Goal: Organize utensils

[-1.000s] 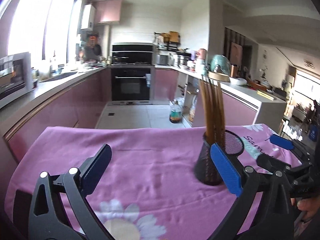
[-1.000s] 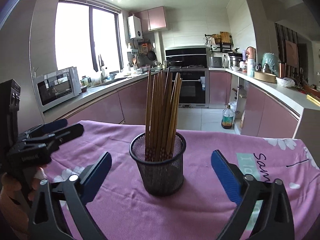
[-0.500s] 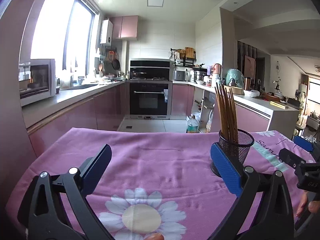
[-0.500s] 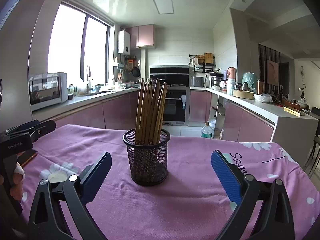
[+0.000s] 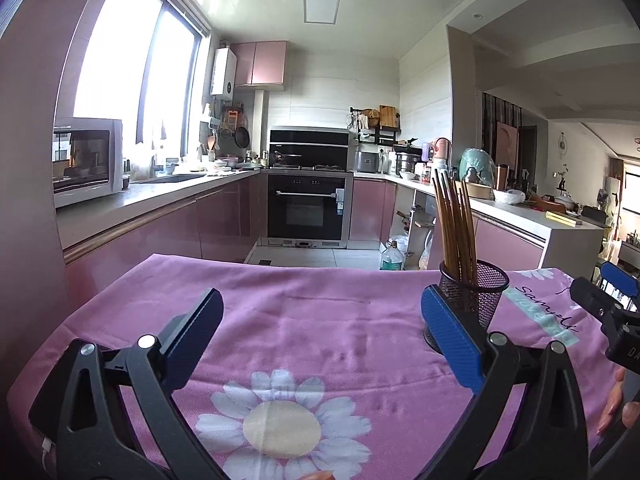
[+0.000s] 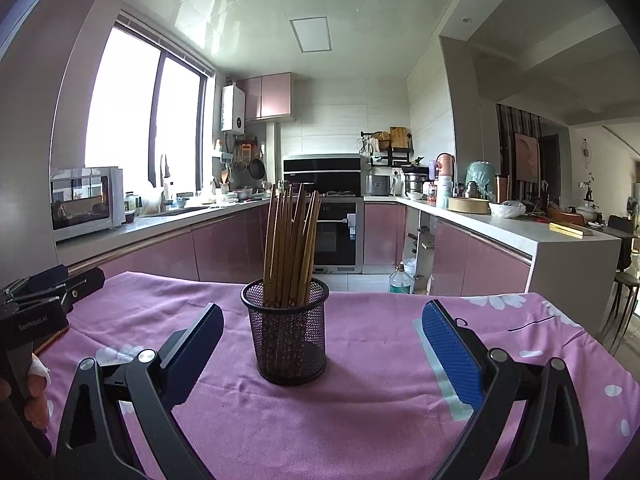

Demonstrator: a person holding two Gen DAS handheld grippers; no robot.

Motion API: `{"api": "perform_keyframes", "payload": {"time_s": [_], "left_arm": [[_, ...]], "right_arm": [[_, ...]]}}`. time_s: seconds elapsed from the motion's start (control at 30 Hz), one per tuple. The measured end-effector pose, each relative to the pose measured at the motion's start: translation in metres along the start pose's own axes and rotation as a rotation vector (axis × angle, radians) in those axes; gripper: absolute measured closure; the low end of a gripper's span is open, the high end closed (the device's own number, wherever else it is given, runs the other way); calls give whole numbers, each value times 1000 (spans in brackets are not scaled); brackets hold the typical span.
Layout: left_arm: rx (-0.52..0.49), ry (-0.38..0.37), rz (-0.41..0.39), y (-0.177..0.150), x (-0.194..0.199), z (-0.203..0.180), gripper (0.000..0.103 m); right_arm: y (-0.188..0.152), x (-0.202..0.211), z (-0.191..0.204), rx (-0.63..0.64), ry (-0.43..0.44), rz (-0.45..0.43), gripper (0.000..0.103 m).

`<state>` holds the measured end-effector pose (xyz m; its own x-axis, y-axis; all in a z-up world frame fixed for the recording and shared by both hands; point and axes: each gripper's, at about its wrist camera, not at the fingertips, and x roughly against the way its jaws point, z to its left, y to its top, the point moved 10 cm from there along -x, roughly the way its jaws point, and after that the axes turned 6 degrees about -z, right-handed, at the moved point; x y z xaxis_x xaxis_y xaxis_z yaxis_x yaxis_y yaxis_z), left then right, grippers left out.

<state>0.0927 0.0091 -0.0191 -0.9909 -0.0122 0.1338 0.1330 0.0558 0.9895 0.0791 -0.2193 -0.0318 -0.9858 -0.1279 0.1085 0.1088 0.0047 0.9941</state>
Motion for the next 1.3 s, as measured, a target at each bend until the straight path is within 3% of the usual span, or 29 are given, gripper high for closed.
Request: {"api": "perform_keyframes", "payload": {"time_s": [0.27, 1.3], "left_arm": [[-4, 11, -10, -1, 2, 1, 6], [-19, 43, -36, -4, 5, -2, 6]], "right_arm": [[8, 7, 3, 19, -18, -47, 7], [9, 8, -3, 2, -27, -52, 7]]}}
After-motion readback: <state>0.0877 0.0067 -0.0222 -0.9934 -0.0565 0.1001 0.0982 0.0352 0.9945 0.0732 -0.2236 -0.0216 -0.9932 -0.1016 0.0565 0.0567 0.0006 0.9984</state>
